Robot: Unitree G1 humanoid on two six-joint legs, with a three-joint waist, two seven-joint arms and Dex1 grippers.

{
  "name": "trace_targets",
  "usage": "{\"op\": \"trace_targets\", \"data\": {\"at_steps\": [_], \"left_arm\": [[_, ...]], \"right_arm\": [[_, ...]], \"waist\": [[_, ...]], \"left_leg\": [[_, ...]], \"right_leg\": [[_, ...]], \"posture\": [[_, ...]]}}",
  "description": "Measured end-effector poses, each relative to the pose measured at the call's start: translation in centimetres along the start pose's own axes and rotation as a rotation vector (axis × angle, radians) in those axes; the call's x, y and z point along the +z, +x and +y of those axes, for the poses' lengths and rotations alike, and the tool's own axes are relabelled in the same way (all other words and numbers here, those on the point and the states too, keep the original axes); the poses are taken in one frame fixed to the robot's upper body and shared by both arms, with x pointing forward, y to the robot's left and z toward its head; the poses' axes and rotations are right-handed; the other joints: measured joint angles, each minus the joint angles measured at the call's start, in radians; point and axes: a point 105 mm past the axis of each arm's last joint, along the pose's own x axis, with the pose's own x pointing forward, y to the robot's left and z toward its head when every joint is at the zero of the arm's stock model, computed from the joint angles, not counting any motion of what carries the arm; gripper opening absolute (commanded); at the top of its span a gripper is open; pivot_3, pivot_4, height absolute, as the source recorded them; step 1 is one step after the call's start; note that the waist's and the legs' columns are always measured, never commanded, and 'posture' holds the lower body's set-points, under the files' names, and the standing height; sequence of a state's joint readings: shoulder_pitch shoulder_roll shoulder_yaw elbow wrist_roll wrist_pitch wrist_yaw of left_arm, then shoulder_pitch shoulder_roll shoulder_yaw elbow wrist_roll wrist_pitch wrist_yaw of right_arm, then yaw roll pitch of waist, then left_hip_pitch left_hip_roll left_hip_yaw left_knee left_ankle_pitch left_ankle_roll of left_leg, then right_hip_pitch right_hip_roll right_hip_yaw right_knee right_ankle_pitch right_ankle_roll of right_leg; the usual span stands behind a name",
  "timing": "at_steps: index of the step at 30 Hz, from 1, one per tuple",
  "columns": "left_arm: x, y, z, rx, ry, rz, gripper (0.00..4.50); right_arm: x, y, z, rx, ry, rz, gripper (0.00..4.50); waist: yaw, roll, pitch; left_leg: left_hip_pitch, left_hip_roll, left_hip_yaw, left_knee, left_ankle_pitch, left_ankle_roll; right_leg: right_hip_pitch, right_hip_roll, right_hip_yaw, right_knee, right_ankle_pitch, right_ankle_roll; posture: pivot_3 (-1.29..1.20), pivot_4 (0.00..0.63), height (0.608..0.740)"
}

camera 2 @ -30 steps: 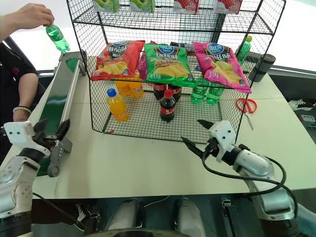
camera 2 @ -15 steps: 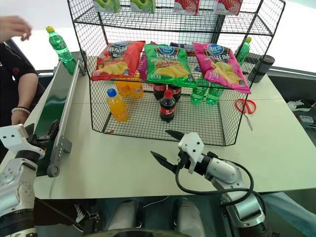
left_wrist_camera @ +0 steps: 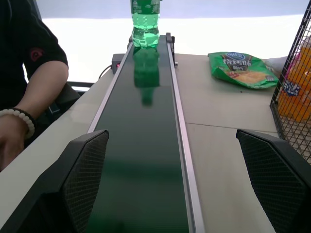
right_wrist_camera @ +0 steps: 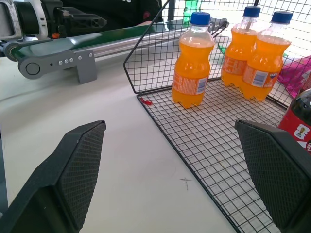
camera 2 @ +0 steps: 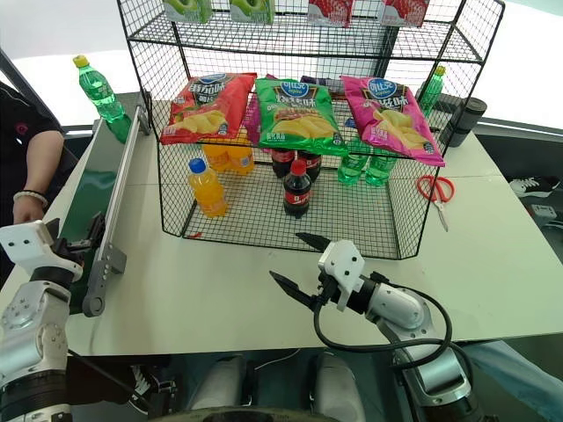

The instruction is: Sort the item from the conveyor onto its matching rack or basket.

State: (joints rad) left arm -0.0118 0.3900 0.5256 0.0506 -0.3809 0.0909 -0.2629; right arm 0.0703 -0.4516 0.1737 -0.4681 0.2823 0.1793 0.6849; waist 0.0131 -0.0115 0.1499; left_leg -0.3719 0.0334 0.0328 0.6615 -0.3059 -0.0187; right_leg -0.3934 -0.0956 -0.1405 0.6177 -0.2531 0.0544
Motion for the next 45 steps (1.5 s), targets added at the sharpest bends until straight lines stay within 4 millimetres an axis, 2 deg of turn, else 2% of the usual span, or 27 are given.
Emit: {"op": "trace_targets", "data": {"at_steps": [11,45], "left_arm": [[-0.6,-0.2,0.3,0.024,-0.008,0.01,4.5],[-0.5,0.3,-0.1,0.036,-0.035,-0.001,4.5]], "right_arm": [[0.6,0.7,-0.2,0.005,0.02,0.006,4.43],[1.7,1.4,-0.1,0.042,0.06,-0.008,4.43]], "waist": [[0.001,0.0,0.0],[0.0,0.0,0.0]], "left_leg": [[0.0,0.0,0.0,0.0,0.0,0.0],[0.0,0.0,0.0,0.0,0.0,0.0]], "right_leg": [[0.0,-0.001,0.0,0.0,0.0,0.0],[0.0,-0.001,0.0,0.0,0.0,0.0]], "posture": [[0.0,0.15,0.735],[0.0,0.15,0.735]]}}
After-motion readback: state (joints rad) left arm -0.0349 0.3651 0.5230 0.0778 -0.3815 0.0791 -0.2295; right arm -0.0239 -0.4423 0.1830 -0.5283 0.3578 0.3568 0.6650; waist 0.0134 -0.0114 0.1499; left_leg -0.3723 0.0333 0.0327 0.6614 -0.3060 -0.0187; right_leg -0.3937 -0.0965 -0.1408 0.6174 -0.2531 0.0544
